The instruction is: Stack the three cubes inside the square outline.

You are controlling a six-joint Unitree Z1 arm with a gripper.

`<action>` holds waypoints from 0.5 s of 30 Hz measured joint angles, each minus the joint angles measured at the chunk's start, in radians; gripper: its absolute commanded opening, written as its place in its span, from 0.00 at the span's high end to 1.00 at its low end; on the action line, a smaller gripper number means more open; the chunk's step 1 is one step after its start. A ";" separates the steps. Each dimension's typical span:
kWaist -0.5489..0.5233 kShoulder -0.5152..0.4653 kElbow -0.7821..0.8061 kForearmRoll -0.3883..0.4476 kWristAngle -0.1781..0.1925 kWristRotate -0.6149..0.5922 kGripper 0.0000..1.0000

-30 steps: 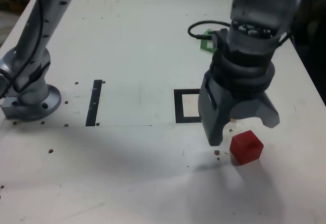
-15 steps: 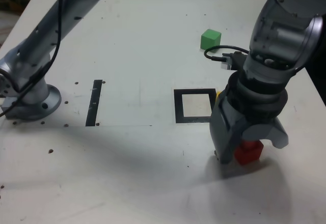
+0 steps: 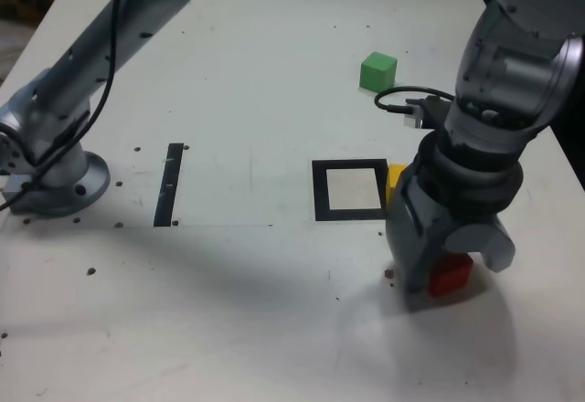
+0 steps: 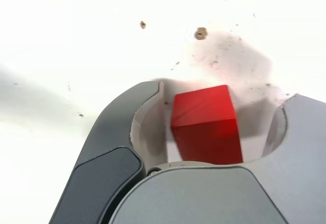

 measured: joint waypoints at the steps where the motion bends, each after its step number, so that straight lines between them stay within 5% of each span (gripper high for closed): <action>1: 0.000 0.005 -0.003 -0.005 -0.001 0.000 0.53; 15: 0.000 0.012 -0.034 0.053 0.013 0.005 0.65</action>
